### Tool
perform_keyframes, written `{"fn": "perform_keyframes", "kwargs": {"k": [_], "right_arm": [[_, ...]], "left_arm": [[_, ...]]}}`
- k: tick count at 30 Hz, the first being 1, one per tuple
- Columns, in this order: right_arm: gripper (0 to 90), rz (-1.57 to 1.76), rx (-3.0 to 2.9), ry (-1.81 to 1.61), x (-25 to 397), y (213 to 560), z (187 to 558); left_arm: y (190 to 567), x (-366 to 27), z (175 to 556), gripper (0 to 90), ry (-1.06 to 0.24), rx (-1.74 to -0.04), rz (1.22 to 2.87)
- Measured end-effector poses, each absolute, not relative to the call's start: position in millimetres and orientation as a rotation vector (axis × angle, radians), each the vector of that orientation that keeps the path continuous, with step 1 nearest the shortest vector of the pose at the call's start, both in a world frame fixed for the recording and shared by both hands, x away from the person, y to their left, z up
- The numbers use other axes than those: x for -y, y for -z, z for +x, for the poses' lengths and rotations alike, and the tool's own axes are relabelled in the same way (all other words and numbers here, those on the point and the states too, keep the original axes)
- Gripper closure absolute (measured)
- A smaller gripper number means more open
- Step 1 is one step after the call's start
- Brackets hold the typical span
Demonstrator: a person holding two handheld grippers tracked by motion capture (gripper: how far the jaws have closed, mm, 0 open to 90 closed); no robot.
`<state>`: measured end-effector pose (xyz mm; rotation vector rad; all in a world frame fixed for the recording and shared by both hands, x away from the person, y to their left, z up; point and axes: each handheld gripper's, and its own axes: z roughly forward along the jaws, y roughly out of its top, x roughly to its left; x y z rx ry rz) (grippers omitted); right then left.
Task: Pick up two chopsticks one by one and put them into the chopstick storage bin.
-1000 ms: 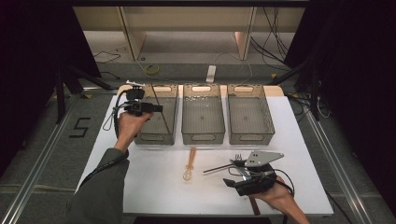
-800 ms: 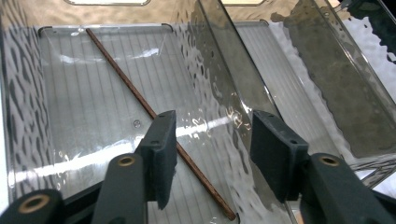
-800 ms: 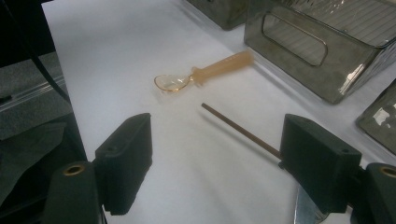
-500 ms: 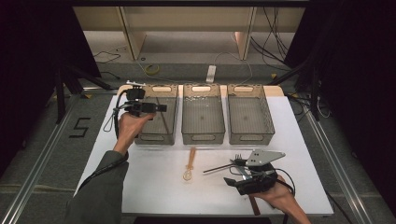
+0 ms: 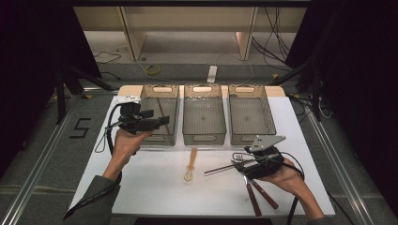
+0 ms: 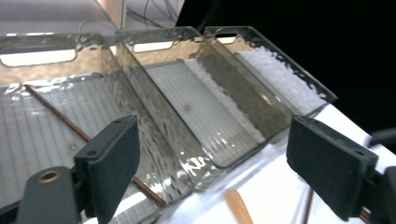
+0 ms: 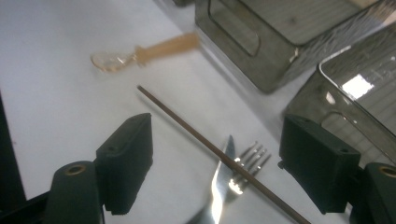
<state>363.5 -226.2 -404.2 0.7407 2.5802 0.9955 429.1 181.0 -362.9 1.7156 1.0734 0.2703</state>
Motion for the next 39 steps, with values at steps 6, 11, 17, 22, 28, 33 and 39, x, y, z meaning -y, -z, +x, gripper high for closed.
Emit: {"fn": "perform_keyframes", "kwargs": {"k": [6,11,17,22,28,33,39], "right_arm": [[26.3,0.753,-2.6,-0.915,234,407,382],[26.8,0.757,-2.624,-0.874,238,410,390],[28.6,0.723,-2.672,-0.801,237,416,395],[31.4,0.718,-2.693,-0.723,235,423,400],[35.8,0.684,-2.748,-0.649,242,430,406],[41.4,0.672,-2.784,-0.607,244,433,410],[45.5,0.648,-2.79,-0.526,239,443,413]], "left_arm": [[366,-181,406,15.9,-0.314,-1.041,1.676],[377,-180,392,15.8,-0.333,-1.008,1.689],[393,-184,377,15.7,-0.334,-0.996,1.658],[399,-182,365,15.7,-0.327,-0.989,1.653],[403,-184,354,15.7,-0.311,-0.983,1.638],[405,-185,349,15.6,-0.318,-0.98,1.629],[406,-181,342,15.5,-0.31,-0.962,1.636]]}}
